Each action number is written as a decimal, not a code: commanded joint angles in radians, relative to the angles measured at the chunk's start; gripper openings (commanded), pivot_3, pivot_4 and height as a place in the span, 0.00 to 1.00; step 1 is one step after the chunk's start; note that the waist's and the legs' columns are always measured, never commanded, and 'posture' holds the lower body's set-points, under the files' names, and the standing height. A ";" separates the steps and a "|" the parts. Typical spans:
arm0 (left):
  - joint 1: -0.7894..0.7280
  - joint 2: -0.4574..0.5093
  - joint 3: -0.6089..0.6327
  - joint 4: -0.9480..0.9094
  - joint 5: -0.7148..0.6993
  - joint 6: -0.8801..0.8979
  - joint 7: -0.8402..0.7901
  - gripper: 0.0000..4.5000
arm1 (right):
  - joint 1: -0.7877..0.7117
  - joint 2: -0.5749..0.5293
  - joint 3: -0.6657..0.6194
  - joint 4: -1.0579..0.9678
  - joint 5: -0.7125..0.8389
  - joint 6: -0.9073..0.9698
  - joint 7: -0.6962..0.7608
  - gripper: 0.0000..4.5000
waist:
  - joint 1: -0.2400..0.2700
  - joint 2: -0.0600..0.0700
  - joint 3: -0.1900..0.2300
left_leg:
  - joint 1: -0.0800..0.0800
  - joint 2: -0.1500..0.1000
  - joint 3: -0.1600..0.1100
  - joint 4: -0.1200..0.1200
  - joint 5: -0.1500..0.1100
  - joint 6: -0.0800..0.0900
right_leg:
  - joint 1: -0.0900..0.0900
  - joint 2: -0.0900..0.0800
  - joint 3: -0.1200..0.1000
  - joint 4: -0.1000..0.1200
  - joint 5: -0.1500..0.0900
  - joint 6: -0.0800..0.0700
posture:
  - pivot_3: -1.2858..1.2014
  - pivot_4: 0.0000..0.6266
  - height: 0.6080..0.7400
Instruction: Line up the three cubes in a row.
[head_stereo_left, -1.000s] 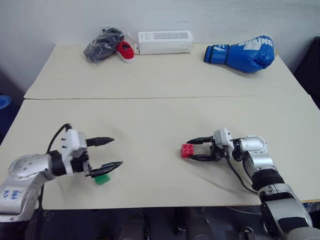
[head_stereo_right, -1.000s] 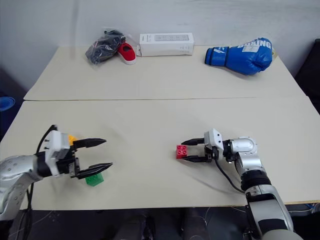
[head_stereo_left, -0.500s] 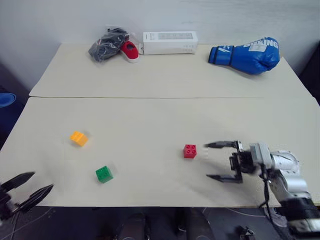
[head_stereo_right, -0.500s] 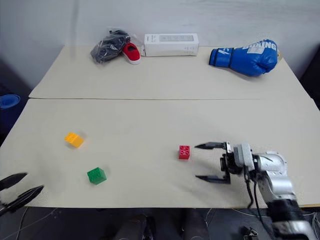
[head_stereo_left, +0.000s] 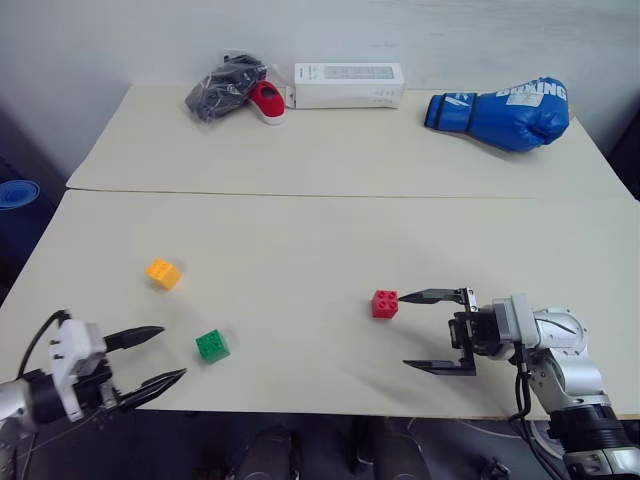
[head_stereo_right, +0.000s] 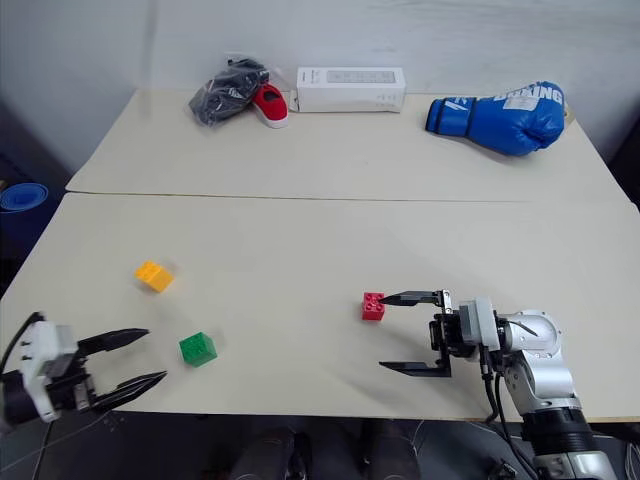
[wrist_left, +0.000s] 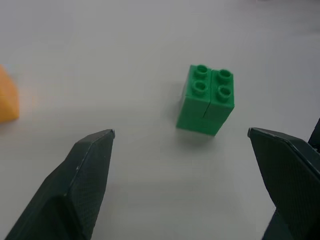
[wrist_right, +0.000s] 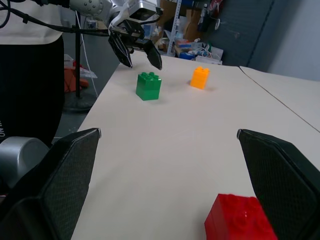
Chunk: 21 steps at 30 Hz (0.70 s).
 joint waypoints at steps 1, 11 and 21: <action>-0.032 0.010 -0.062 0.018 0.037 -0.015 -0.001 0.91 | 0.000 0.008 -0.021 -0.034 -0.003 -0.014 -0.005 1.00 | -0.008 0.000 0.000 | 0.000 0.000 0.000 0.000 0.000 0.000 | 0.000 0.000 0.000 0.001 0.000 0.000 | 0.52 0.24 1.00; -0.147 -0.012 -0.164 0.097 0.075 -0.065 0.006 0.32 | 0.050 -0.003 -0.047 -0.082 -0.017 -0.012 -0.060 1.00 | -0.006 0.000 0.000 | 0.000 0.000 0.000 0.000 0.001 0.000 | 0.000 0.000 0.000 0.003 0.000 0.000 | 0.52 0.24 1.00; -0.634 -0.024 -0.452 0.103 0.120 0.037 -0.066 0.32 | 0.155 -0.034 -0.169 -0.153 -0.024 0.011 -0.177 1.00 | 0.020 0.000 0.000 | 0.000 -0.001 0.000 0.001 0.003 0.000 | 0.001 0.000 -0.001 0.006 0.001 0.001 | 0.52 0.24 1.00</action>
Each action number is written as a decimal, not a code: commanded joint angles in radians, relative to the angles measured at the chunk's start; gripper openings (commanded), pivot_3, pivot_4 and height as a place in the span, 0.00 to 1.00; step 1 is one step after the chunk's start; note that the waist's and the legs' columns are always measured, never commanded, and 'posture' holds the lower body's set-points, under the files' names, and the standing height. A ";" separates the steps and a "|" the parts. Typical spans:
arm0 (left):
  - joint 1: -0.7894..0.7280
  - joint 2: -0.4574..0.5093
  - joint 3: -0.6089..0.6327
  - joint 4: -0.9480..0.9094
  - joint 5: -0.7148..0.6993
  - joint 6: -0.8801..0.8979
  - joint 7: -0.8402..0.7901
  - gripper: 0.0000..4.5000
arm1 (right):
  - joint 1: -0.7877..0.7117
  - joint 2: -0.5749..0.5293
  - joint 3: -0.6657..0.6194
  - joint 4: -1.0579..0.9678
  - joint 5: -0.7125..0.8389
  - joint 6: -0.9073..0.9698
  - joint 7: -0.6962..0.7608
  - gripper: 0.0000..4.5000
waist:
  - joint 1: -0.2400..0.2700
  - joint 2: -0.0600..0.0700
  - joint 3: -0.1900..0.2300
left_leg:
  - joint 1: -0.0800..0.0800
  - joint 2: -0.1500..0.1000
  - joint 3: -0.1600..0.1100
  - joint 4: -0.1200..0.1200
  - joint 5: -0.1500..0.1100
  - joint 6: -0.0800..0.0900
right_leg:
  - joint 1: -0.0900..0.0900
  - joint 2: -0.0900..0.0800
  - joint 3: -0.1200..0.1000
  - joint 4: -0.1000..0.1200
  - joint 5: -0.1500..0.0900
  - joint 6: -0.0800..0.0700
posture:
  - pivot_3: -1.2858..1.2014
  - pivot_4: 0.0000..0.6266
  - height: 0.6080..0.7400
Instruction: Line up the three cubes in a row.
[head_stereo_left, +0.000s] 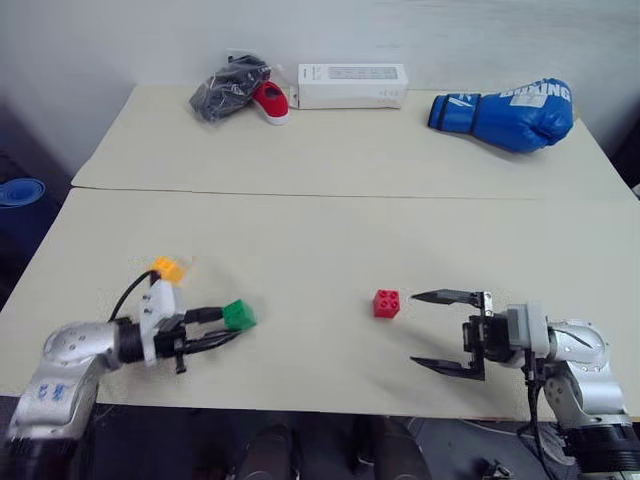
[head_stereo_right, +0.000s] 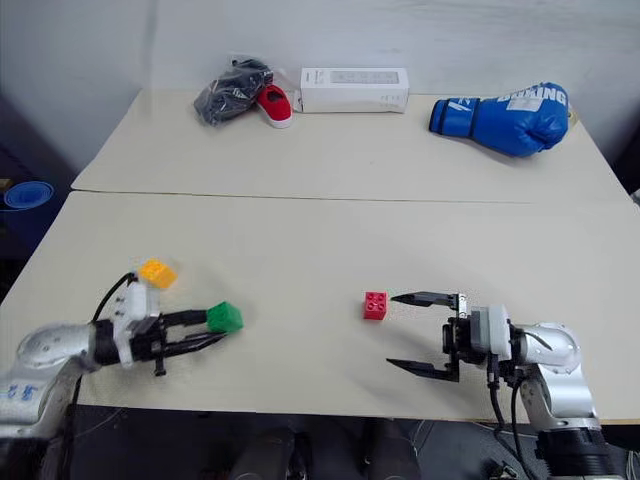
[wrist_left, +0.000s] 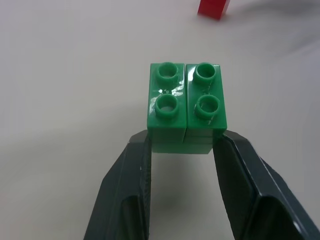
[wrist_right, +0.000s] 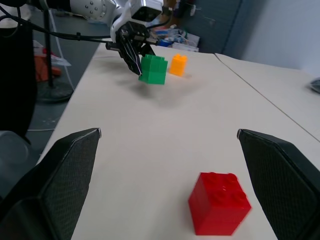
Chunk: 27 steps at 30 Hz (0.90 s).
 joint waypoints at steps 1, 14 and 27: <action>-0.183 -0.023 -0.130 0.052 0.062 0.001 -0.050 0.32 | 0.037 -0.013 -0.054 -0.057 0.003 0.008 -0.060 1.00 | 0.001 0.000 0.000 | 0.000 -0.001 0.000 0.000 0.000 0.000 | 0.000 0.000 0.000 0.001 0.000 0.000 | 0.52 0.24 1.00; -0.511 -0.226 -0.388 0.500 0.293 -0.195 -0.113 0.32 | 0.178 -0.012 -0.086 -0.221 -0.009 0.052 -0.197 1.00 | -0.003 0.000 0.000 | 0.000 0.002 0.005 0.002 0.003 0.001 | 0.000 0.013 0.004 0.000 0.001 0.002 | 0.52 0.24 1.00; -0.512 -0.211 -0.331 0.509 0.301 -0.315 -0.123 0.81 | 0.166 -0.012 -0.053 -0.269 -0.033 0.095 -0.252 1.00 | -0.003 -0.001 0.000 | -0.002 0.002 0.001 0.007 0.002 0.002 | 0.001 0.012 0.003 0.001 0.001 0.002 | 0.52 0.24 1.00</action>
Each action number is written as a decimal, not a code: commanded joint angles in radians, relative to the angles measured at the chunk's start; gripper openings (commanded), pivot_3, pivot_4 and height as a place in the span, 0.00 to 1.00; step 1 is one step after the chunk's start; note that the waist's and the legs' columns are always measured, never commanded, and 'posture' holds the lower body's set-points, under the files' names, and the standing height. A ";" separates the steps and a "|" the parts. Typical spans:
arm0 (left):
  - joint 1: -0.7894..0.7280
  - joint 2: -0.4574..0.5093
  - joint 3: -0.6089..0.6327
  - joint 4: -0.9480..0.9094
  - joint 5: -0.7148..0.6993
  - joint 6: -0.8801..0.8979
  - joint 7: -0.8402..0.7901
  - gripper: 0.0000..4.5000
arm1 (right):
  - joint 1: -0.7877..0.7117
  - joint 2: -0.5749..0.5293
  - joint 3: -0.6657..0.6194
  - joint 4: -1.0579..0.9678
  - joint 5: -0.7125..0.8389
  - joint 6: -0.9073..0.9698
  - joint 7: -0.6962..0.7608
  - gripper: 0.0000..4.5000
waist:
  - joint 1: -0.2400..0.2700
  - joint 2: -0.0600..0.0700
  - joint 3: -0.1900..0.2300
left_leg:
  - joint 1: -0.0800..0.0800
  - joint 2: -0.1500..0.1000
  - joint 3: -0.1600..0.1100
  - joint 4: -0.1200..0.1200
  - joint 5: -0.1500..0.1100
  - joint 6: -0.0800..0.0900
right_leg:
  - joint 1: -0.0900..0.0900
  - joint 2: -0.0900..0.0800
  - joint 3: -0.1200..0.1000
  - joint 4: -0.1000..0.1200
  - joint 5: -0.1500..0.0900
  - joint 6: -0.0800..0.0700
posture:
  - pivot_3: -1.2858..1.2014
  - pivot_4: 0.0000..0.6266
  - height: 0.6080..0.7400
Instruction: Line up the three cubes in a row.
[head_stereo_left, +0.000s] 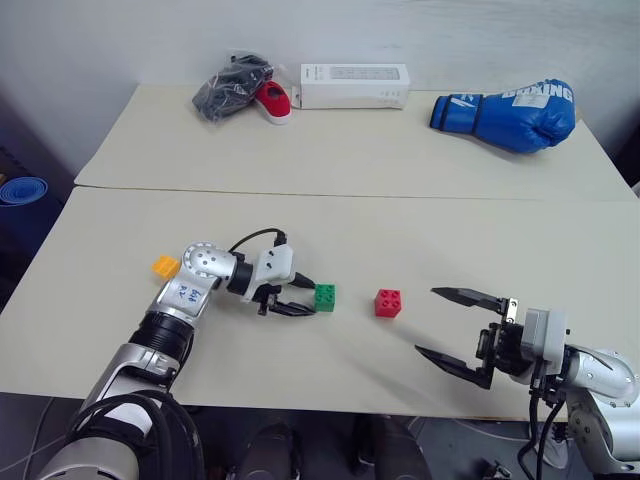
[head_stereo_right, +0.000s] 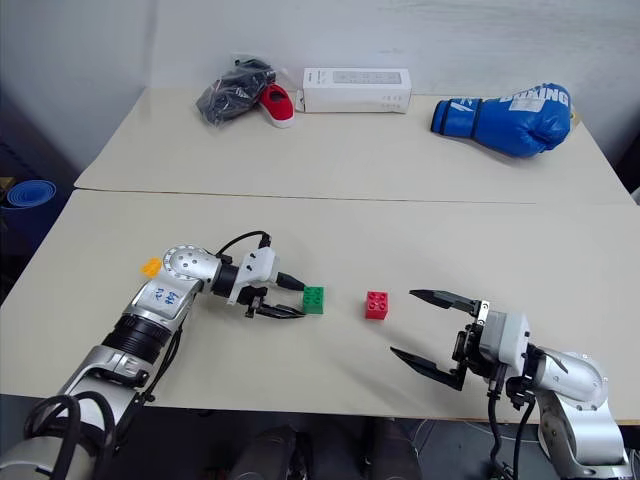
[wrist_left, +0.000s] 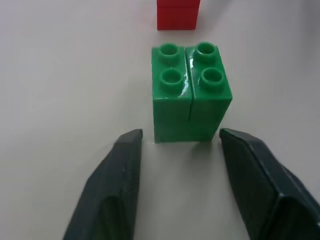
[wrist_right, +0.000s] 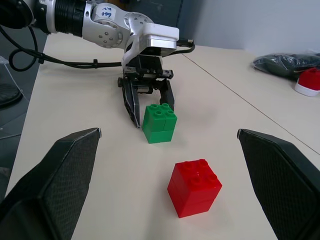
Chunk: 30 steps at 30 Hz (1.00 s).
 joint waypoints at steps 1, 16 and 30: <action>0.024 0.041 0.060 -0.090 -0.040 -0.028 -0.013 0.87 | -0.006 -0.009 -0.002 -0.026 -0.003 0.001 -0.006 1.00 | 0.000 0.000 0.000 | 0.000 0.000 0.000 0.000 0.000 0.000 | 0.000 0.000 0.000 0.000 0.000 0.000 | 0.52 0.24 1.00; 0.950 0.136 0.985 -0.604 -0.380 0.138 0.301 0.99 | -0.121 0.094 0.072 -0.051 0.054 0.049 -0.048 1.00 | -0.021 0.000 0.001 | 0.001 0.001 -0.003 0.000 -0.003 0.000 | 0.001 -0.010 -0.002 -0.005 -0.001 -0.001 | 0.52 0.24 1.00; 1.033 -0.072 1.099 -0.635 -0.515 0.210 0.587 0.99 | -0.199 0.124 0.135 -0.047 0.011 0.092 -0.102 1.00 | 0.003 -0.004 -0.001 | 0.000 0.000 -0.003 0.000 -0.008 0.002 | 0.001 -0.012 -0.002 -0.006 -0.001 -0.001 | 0.52 0.24 1.00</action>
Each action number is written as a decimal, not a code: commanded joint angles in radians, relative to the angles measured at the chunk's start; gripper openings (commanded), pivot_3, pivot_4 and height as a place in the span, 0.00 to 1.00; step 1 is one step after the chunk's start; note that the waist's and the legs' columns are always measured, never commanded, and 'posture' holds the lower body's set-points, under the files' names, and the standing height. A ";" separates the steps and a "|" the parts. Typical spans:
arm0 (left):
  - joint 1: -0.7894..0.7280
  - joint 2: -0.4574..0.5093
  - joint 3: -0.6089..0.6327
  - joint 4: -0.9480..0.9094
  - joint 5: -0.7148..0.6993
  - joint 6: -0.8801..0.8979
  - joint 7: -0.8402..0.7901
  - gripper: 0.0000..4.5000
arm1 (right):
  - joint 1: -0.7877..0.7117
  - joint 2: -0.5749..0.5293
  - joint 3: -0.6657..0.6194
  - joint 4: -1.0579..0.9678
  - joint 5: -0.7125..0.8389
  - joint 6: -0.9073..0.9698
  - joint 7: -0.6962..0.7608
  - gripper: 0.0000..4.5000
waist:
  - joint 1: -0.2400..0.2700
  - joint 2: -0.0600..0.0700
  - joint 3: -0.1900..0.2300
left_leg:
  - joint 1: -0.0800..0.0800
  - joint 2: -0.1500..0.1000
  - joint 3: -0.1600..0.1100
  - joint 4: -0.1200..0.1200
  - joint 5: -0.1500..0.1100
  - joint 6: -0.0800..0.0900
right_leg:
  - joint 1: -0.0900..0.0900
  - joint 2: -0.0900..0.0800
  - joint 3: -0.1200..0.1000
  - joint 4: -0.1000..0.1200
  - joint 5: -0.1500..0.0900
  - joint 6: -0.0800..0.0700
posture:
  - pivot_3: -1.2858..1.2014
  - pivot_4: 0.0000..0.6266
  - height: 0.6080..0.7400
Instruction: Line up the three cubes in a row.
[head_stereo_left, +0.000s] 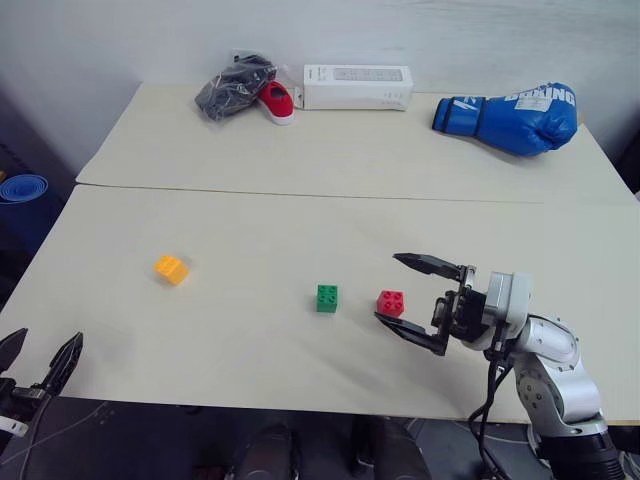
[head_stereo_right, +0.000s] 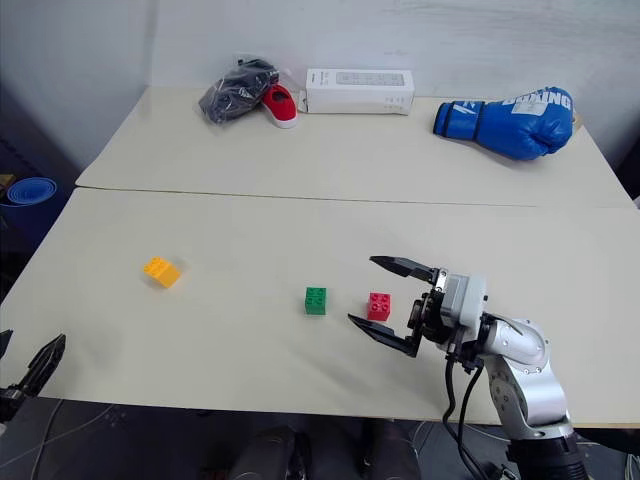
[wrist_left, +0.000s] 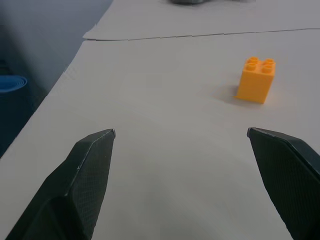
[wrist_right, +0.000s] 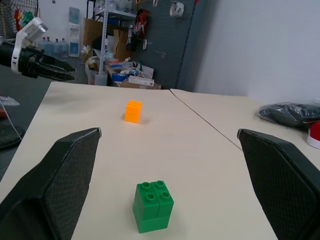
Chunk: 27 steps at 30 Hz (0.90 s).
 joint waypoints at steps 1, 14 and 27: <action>-0.063 0.050 -0.089 -0.071 -0.031 0.050 0.005 0.99 | -0.009 -0.001 0.003 -0.021 -0.002 -0.001 -0.005 1.00 | 0.002 0.000 0.000 | 0.000 0.000 0.000 0.000 0.000 0.000 | 0.000 0.000 0.000 0.000 0.000 0.000 | 0.52 0.24 1.00; -0.502 0.322 -0.444 0.361 0.146 0.100 -0.136 0.99 | 0.058 0.020 -0.003 0.057 -0.048 -0.127 0.029 1.00 | -0.033 -0.001 -0.001 | 0.001 0.000 0.006 -0.004 0.002 -0.001 | -0.002 0.003 -0.002 0.004 0.000 0.000 | 0.52 0.24 1.00; -0.556 0.373 -0.510 0.373 0.122 0.020 -0.381 0.33 | 0.117 0.004 -0.039 0.084 -0.053 -0.206 0.029 1.00 | -0.029 -0.001 0.000 | 0.002 0.000 0.007 -0.004 0.003 -0.002 | -0.002 0.001 -0.001 0.006 0.000 0.001 | 0.52 0.24 1.00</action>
